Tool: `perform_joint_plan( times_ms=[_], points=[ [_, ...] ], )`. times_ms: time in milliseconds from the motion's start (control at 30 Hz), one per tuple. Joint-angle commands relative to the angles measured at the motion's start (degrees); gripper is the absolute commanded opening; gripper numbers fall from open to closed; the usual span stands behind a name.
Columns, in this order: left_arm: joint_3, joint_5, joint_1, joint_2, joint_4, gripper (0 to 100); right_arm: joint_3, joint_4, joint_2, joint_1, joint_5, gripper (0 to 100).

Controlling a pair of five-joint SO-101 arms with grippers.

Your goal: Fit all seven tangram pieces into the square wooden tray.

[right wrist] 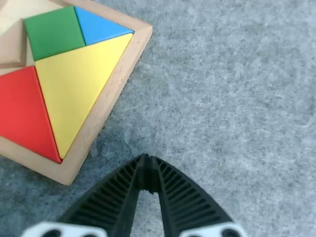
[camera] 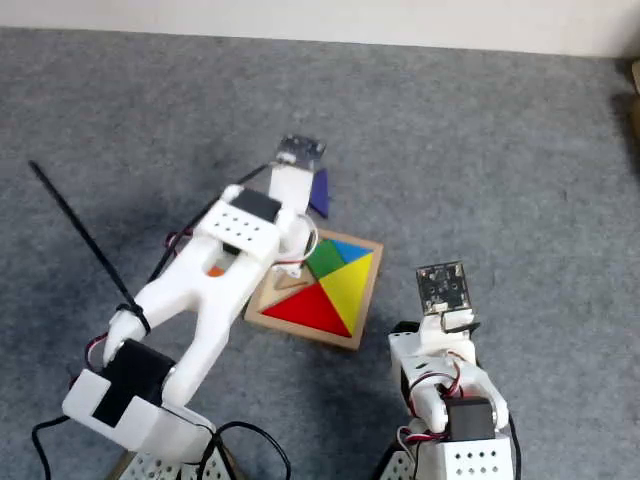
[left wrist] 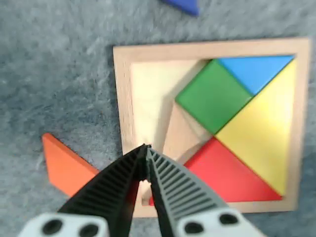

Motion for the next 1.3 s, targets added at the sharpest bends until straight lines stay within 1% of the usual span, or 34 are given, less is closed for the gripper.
perform_joint_plan(
  times_ms=[0,167,267,400,500,633,800,900,1033,1067,1200,1267],
  points=[
    [7.08,-2.46,-0.13,-2.51,-8.7,1,5.93,0.31,-0.13,0.66,-0.18,0.5],
    [12.53,-2.46,2.15,-2.07,-16.26,1,5.93,0.31,-0.13,0.66,-0.18,0.5],
    [11.47,-2.29,4.09,1.27,-17.41,1,5.93,0.31,-0.13,0.66,-0.18,0.5],
    [6.64,-2.11,6.02,6.9,-17.05,1,5.93,0.31,-0.13,0.66,-0.18,0.5],
    [5.23,-2.11,6.11,7.52,-17.05,1,5.93,0.31,-0.13,0.66,-0.18,0.5],
    [5.58,-2.11,5.58,4.44,-16.35,1,5.93,0.31,-0.13,0.66,-0.18,0.5],
    [5.67,-2.11,5.41,-2.42,-10.55,1,5.93,0.31,-0.13,0.66,-0.18,0.5],
    [5.67,-2.11,2.68,-7.08,-7.56,1,5.93,0.31,-0.13,0.66,-0.18,0.5],
    [5.23,-2.46,-4.35,-12.53,-1.85,1,5.93,0.31,-0.13,0.66,-0.18,0.5],
    [5.23,-2.46,-6.29,-13.58,-0.35,3,5.93,0.31,-0.13,0.66,-0.18,0.5],
    [5.32,-6.33,-13.05,-16.22,5.54,18,5.93,0.31,-0.13,0.66,-0.18,0.5],
    [5.41,-6.51,-16.13,-16.4,6.86,24,5.93,0.31,-0.13,0.66,-0.18,0.5]
  ],
)
